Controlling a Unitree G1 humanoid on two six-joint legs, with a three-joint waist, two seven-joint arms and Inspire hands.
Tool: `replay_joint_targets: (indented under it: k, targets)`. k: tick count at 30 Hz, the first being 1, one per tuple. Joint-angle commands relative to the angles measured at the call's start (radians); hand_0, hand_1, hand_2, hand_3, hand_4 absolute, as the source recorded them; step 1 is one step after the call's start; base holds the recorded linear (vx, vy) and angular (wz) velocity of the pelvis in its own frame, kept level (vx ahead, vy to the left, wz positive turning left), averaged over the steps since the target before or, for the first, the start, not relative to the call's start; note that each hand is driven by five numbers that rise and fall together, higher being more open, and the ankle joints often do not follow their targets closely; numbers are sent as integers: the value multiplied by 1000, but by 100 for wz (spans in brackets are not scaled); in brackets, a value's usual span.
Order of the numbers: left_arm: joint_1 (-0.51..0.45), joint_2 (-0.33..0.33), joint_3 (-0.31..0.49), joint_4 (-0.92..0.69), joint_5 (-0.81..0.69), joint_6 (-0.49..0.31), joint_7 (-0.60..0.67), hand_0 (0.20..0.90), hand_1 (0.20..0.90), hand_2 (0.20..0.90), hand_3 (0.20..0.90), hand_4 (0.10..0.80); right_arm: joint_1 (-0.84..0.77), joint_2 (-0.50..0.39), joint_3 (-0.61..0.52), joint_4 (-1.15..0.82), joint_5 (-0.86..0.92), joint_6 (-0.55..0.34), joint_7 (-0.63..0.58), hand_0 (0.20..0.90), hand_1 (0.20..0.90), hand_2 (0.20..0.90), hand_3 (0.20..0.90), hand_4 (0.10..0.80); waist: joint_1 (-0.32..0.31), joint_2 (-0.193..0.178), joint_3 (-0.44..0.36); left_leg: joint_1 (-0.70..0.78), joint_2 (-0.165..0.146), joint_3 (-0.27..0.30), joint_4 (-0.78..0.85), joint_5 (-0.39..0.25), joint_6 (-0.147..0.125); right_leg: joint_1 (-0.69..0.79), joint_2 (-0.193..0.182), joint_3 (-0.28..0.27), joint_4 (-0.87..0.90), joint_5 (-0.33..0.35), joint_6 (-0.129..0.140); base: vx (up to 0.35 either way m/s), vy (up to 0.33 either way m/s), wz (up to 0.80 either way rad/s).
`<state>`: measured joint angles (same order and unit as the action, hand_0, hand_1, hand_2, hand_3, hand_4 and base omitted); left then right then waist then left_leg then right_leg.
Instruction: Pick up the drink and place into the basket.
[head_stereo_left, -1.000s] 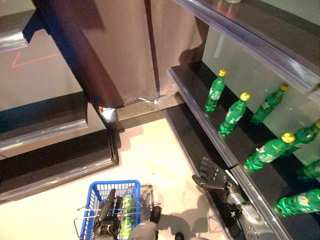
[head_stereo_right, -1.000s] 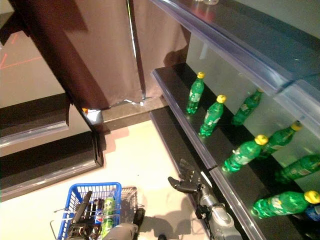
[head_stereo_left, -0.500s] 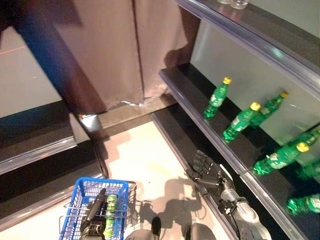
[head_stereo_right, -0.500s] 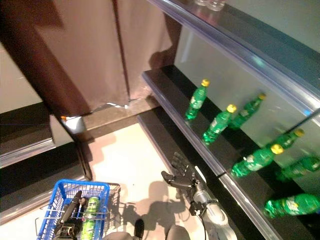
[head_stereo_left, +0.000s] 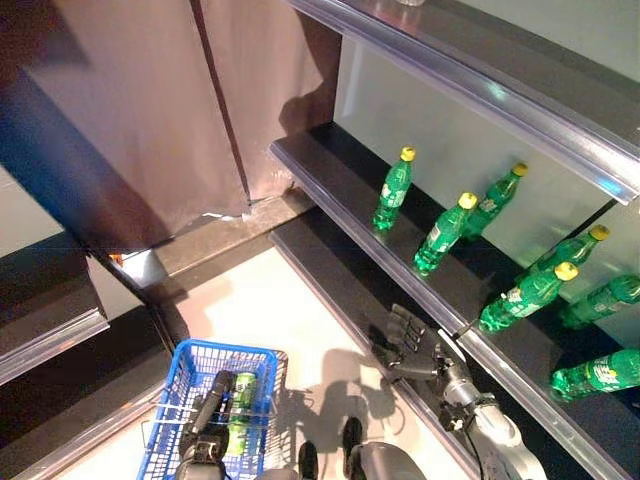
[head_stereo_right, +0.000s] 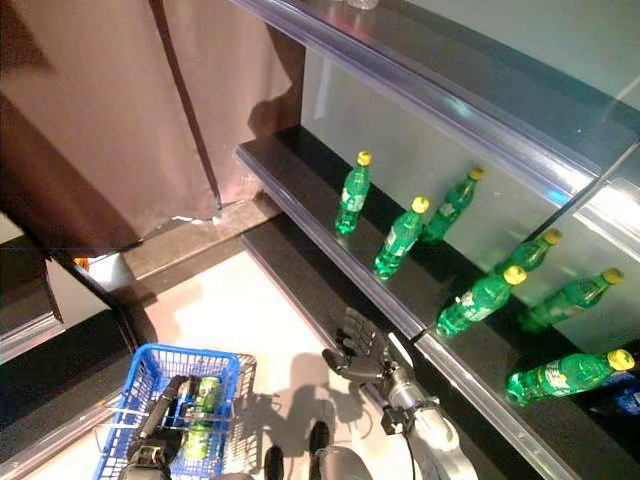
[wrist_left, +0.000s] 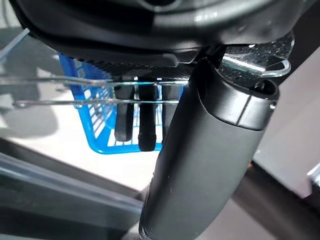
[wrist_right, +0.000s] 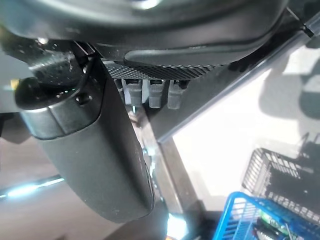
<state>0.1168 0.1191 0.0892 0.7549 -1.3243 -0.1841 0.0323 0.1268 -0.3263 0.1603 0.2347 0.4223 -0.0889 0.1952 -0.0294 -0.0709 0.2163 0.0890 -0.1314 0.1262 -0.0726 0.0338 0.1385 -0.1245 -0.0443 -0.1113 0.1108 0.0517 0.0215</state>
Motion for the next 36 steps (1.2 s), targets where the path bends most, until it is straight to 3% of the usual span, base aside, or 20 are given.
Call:
replay_joint_targets:
  k: [1, 12, 14, 15, 17, 18, 20, 22, 24, 27, 32, 36]
  targets:
    - [-71, 69, 34, -211, 44, -139, -118, 300, 300, 300, 200, 100, -64, -45, -4, -43, -8, -109, 27, 900, 900, 900, 900, 800, 11, 30, -98, 9, 20, -116, 95, -118, -108, 93, 22, 36, -83, -2, 57, 29, -39, -5]
    - [-72, 83, 31, -204, 54, -133, -120, 300, 300, 300, 200, 100, -56, -55, -9, -106, -46, -139, -22, 900, 900, 900, 900, 800, -3, 26, -86, -19, 37, -83, 222, -174, -116, 111, 7, 35, -50, -38, 50, 35, -77, -1]
    - [-69, 75, 30, -206, 65, -133, -113, 300, 300, 300, 200, 100, -49, -66, -9, -131, -68, -143, -46, 900, 900, 900, 900, 800, -7, 19, -82, -55, 40, -93, 320, -169, -131, 126, 6, 49, -46, -49, 31, 39, -108, -1]
    - [-64, 74, 25, -219, 67, -129, -105, 300, 300, 300, 200, 100, -43, -86, -8, -162, -90, -145, -65, 900, 900, 900, 900, 800, -8, 13, -76, -115, 38, -121, 455, -116, -152, 136, 6, 66, -46, -54, 12, 19, -70, -4]
    - [-55, 69, 23, -229, 60, -133, -99, 300, 300, 300, 200, 100, -36, -106, -9, -190, -98, -149, -59, 900, 900, 900, 900, 800, -10, 10, -70, -166, 27, -150, 558, -90, -155, 130, 8, 87, -32, -51, 2, 18, 27, -6]
    - [-46, 66, 23, -231, 56, -135, -102, 300, 300, 300, 200, 100, -35, -114, -6, -207, -99, -155, -56, 900, 900, 900, 900, 800, -7, 12, -64, -182, 15, -192, 572, -72, -151, 128, 15, 118, -25, -49, 1, 55, 83, -38]
    - [-40, 63, 22, -228, 50, -143, -102, 300, 300, 300, 200, 100, -45, -118, 0, -214, -98, -159, -54, 900, 900, 900, 900, 800, -2, 17, -61, -169, 12, -232, 509, -72, -141, 129, 27, 159, -25, -48, 7, 61, 132, -66]
    - [-22, 70, 16, -227, 24, -153, -115, 300, 300, 300, 200, 100, -70, -128, -1, -231, -82, -164, -56, 900, 900, 900, 900, 800, 10, 25, -56, -112, 28, -322, 327, -75, -135, 132, 50, 238, -33, -50, 18, 71, 238, -101]
    - [-12, 73, 22, -224, 10, -152, -124, 300, 300, 300, 200, 100, -66, -133, -11, -248, -72, -171, -43, 900, 900, 900, 900, 800, 11, 33, -54, -88, 30, -350, 248, -87, -136, 125, 59, 271, -28, -52, 26, 17, 225, -106]
    - [-28, 68, 35, -198, 8, -136, -151, 300, 300, 300, 200, 100, -39, -142, -45, -291, -59, -185, -45, 900, 900, 900, 900, 800, -27, 49, -53, -57, 40, -309, 180, -108, -133, 89, 50, 306, -12, -49, 52, -64, 373, -118]
    - [-76, 86, 4, -165, 2, -149, -155, 300, 300, 300, 200, 100, -23, -138, -78, -304, -43, -223, -50, 900, 900, 900, 900, 800, -78, 53, -47, -25, 12, -246, 154, -138, -114, 29, 12, 316, -19, 15, 104, -14, 255, -72]
    - [-90, 99, 5, -151, -12, -160, -160, 300, 300, 300, 200, 100, -56, -127, -87, -302, -33, -211, -42, 900, 900, 900, 900, 800, -72, 57, -43, -8, 4, -199, 148, -151, -103, -2, -16, 245, -19, 40, 121, -15, 158, -61]
